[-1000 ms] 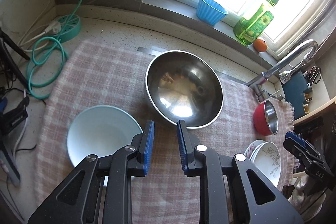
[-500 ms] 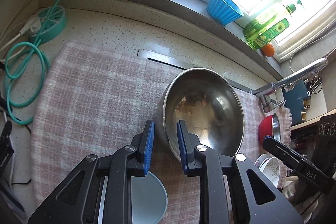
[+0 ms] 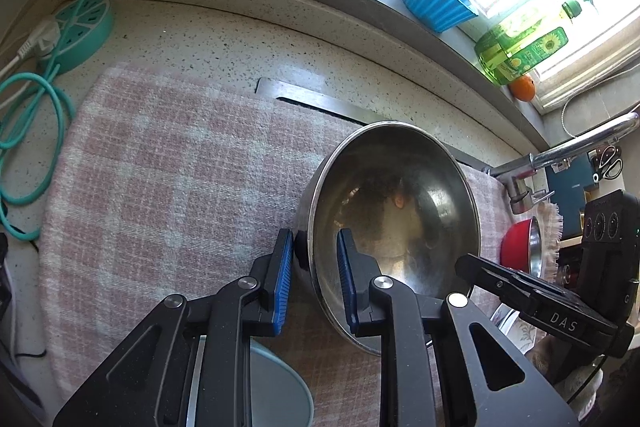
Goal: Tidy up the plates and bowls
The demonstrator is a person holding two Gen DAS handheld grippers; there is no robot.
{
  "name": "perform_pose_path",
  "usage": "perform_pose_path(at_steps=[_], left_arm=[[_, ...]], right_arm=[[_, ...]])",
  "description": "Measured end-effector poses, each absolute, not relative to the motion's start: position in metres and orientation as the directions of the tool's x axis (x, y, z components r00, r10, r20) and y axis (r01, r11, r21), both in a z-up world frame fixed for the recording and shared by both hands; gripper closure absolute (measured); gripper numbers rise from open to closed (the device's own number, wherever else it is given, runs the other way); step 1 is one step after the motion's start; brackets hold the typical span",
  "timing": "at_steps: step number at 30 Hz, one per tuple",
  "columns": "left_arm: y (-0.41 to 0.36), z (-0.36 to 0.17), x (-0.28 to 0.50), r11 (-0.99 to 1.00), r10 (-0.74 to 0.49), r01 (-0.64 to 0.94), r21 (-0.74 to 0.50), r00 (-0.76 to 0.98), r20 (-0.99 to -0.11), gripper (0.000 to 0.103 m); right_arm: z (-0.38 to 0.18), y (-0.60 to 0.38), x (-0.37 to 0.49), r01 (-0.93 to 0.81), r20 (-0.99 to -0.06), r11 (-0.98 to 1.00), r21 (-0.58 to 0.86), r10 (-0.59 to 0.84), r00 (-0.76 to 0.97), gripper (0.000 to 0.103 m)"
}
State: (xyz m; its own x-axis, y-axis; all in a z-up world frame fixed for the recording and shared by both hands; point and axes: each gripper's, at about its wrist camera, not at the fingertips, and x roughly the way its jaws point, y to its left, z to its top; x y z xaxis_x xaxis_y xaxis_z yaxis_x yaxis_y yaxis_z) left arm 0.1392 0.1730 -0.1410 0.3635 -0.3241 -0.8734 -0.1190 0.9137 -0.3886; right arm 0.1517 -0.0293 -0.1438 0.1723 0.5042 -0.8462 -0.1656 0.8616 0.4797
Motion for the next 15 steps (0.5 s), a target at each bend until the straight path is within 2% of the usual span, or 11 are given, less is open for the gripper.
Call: perform_pose_path(at_steps=[1,15], left_arm=[[0.173,-0.14,0.139,0.914,-0.323,-0.119,-0.387,0.364,-0.874,0.083],[0.147,-0.121,0.124,0.922,-0.32,-0.081,-0.378,0.392,-0.863,0.083]], right_arm=[[-0.144,-0.028,0.152,-0.169,-0.845,0.86,0.482,0.507,0.168,0.086],[-0.127,-0.051,0.132,-0.166,-0.838,0.861,0.481,0.507,0.202,0.086]])
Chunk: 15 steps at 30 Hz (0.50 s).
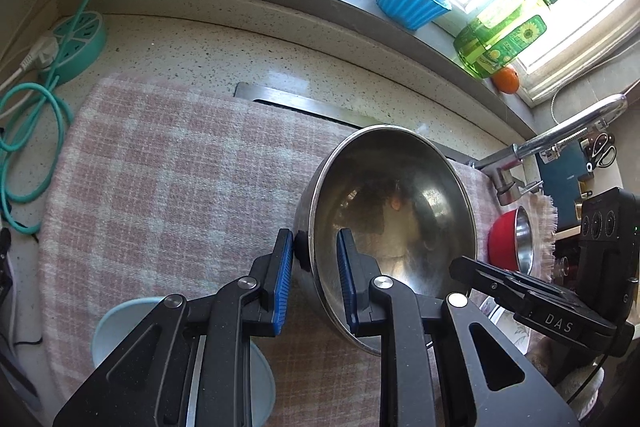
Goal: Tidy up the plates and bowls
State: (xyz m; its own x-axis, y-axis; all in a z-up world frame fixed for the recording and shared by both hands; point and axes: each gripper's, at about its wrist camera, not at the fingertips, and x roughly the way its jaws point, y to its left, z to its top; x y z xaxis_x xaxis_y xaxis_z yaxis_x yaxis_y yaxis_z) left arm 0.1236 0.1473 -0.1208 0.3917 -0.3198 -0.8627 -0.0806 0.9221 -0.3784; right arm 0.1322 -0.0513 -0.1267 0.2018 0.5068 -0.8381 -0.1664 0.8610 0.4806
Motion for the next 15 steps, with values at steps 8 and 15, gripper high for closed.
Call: perform_pose_path(at_steps=[8,15], left_arm=[[0.099,-0.095,0.103,0.92,-0.355,0.002,-0.391,0.423,-0.834,0.083],[0.032,-0.073,0.089,0.906,-0.418,0.129,-0.403,0.425,-0.803,0.083]], right_arm=[[-0.095,-0.11,0.101,-0.133,-0.811,0.857,0.498,0.514,0.28,0.086],[-0.076,-0.181,0.071,-0.068,-0.803,0.867,0.493,0.483,0.349,0.086]])
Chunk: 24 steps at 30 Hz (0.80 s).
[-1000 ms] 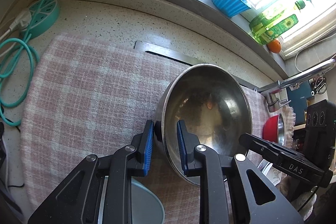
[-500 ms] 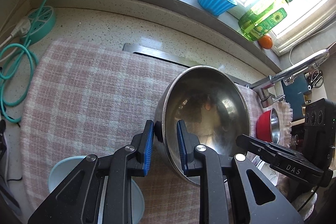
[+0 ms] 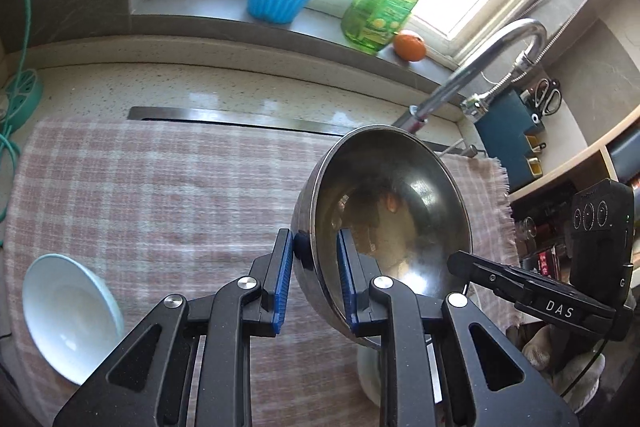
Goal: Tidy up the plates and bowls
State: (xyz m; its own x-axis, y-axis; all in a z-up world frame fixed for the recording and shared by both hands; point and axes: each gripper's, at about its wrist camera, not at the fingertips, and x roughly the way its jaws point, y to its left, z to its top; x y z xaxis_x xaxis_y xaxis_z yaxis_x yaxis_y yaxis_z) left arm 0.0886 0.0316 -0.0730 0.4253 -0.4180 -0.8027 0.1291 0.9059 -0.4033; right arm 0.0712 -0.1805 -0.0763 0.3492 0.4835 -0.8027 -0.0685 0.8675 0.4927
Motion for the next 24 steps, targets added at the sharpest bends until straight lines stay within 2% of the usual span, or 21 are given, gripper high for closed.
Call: perform_pose_path(at_steps=[6,14,24], left_arm=[[-0.035,-0.065,0.079,0.884,-0.467,0.238,-0.403,0.398,-0.789,0.083],[-0.112,-0.075,0.074,0.842,-0.522,0.336,-0.422,0.313,-0.793,0.083],[-0.188,-0.101,0.077,0.807,-0.523,0.43,-0.404,0.206,-0.827,0.083]], right_arm=[[-0.071,-0.25,0.043,0.027,-0.799,0.866,0.499,0.448,0.4,0.086],[-0.064,-0.323,0.01,0.116,-0.821,0.891,0.439,0.346,0.455,0.086],[-0.087,-0.387,-0.003,0.243,-0.856,0.885,0.398,0.263,0.445,0.086]])
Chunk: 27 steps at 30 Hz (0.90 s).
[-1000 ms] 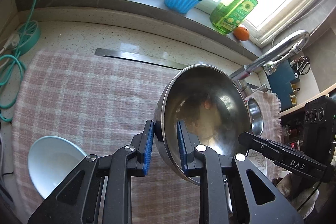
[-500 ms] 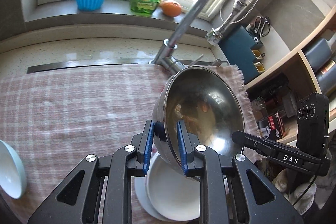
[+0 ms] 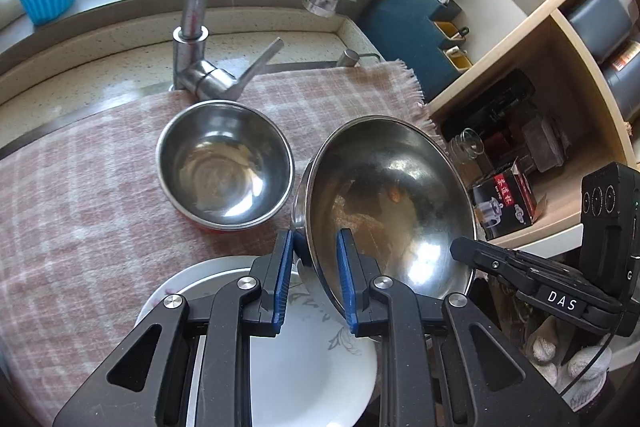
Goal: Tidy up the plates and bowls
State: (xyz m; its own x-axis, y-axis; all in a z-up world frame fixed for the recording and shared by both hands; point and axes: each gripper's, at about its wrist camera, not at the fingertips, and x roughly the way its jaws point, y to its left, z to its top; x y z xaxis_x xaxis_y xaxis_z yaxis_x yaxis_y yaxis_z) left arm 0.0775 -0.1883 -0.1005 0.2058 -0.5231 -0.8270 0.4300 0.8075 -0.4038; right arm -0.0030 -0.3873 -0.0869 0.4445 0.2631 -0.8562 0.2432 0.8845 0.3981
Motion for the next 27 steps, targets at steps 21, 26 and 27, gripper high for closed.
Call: perform_pose_path(at_steps=[21,26,27], left_arm=[[-0.248,-0.146,0.075,0.809,-0.443,0.478,-0.343,0.11,-0.89,0.083],[-0.245,-0.146,0.074,0.805,-0.447,0.48,-0.35,0.103,-0.888,0.083],[-0.244,-0.145,0.074,0.805,-0.449,0.477,-0.352,0.105,-0.887,0.083]], right_arm=[[-0.139,-0.422,-0.004,0.304,-0.898,0.89,0.34,0.211,0.387,0.086],[-0.138,-0.42,-0.004,0.291,-0.902,0.896,0.334,0.214,0.375,0.082],[-0.137,-0.42,-0.004,0.286,-0.902,0.9,0.329,0.21,0.378,0.081]])
